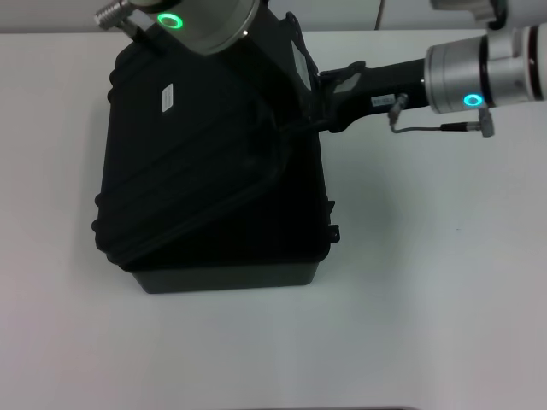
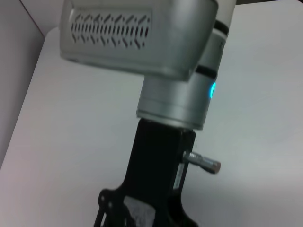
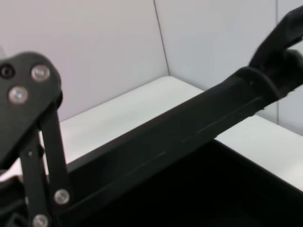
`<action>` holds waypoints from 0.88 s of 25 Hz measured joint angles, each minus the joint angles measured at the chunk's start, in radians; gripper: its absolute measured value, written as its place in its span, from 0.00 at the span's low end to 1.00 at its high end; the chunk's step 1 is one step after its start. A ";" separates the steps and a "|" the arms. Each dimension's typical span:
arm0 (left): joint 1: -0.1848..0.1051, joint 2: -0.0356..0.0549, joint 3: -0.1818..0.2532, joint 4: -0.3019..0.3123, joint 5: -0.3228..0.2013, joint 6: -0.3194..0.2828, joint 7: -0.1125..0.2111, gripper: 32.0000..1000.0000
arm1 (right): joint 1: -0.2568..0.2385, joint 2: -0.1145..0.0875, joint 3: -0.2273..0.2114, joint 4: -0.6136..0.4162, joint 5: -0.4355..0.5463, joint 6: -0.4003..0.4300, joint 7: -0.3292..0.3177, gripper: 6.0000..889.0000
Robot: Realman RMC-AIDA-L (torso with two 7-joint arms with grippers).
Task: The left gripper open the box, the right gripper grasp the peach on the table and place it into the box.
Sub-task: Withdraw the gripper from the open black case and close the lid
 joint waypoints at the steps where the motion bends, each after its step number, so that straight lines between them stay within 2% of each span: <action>1: 0.000 0.0000 0.000 0.000 0.000 0.000 0.000 0.07 | -0.010 0.000 0.001 -0.019 0.000 0.012 0.008 0.80; 7: 0.000 0.0001 0.000 -0.001 0.000 -0.001 0.001 0.07 | -0.087 0.001 0.004 -0.167 0.000 0.108 0.060 0.81; 16: 0.009 0.0001 0.000 0.000 0.001 -0.001 0.005 0.07 | -0.233 -0.002 0.007 -0.431 0.000 0.231 0.170 0.81; 19: 0.010 0.0001 0.000 -0.001 0.001 -0.001 0.008 0.07 | -0.278 -0.002 0.030 -0.521 0.000 0.277 0.207 0.81; 22: 0.012 0.0001 0.000 -0.003 0.001 0.000 0.010 0.07 | -0.298 -0.004 0.079 -0.592 -0.003 0.346 0.238 0.81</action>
